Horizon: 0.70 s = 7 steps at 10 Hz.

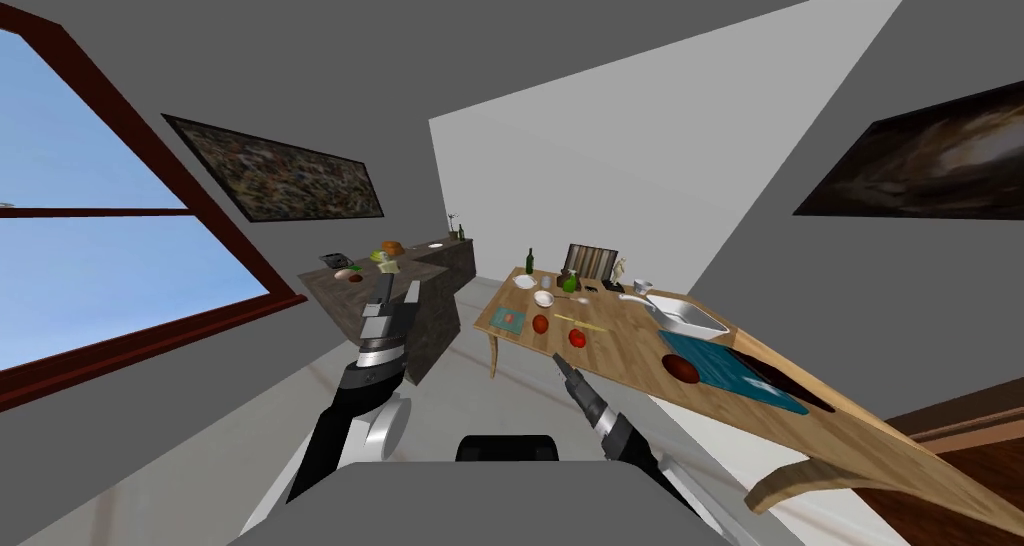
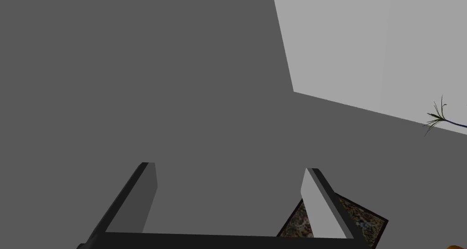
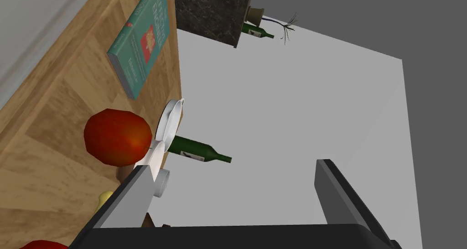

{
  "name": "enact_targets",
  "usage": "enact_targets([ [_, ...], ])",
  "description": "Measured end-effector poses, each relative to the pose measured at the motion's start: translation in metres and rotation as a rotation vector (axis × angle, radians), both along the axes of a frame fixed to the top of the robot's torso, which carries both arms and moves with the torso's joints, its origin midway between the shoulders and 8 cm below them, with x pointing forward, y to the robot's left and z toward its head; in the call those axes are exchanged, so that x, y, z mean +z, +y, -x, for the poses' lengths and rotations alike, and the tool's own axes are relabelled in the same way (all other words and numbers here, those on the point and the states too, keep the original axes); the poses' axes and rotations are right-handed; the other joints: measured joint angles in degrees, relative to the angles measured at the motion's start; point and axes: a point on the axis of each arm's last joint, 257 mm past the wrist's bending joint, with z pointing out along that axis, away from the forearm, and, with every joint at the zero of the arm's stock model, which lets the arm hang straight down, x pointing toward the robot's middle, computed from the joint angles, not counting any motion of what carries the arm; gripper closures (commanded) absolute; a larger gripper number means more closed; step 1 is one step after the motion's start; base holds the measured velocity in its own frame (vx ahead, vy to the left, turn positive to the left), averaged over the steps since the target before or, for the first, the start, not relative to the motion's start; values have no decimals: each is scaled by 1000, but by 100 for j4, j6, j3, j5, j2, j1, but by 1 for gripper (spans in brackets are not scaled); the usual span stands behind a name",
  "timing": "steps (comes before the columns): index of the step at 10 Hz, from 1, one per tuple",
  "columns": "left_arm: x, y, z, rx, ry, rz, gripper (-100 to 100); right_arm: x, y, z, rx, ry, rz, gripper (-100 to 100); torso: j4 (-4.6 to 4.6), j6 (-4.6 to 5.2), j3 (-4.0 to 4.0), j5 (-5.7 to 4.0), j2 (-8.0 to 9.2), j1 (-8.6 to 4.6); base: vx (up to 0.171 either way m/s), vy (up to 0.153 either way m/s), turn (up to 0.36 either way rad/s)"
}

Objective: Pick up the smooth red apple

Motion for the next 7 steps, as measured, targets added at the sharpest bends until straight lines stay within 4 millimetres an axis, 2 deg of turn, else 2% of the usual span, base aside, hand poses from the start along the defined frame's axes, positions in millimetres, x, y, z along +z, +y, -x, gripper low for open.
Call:
enact_targets([
  [1, 0, 0, 0, 0, 0, 0, 0, -12, -3, 2, 11, 17, 23, -100, 0, 1, -1, 0, -2, -1, -7, 16, 131],
  [5, 0, 0, 0, 0, 0, 0, 0, -65, -26, 30, 75, 126, 158, -100, -1, 2, -4, 1, -7, 6, 6, 26, 119],
  [6, 0, 0, 0, 0, 0, 0, 0, -85, -36, 46, 94, 162, 201, -100, -1, 0, -4, 2, -8, 10, 14, 31, 92],
  [7, 0, 0, 0, 0, 0, 0, 0, -93, -43, 53, 107, 180, 228, -100, -1, 2, -5, 3, -9, 9, 19, 51, 183],
])
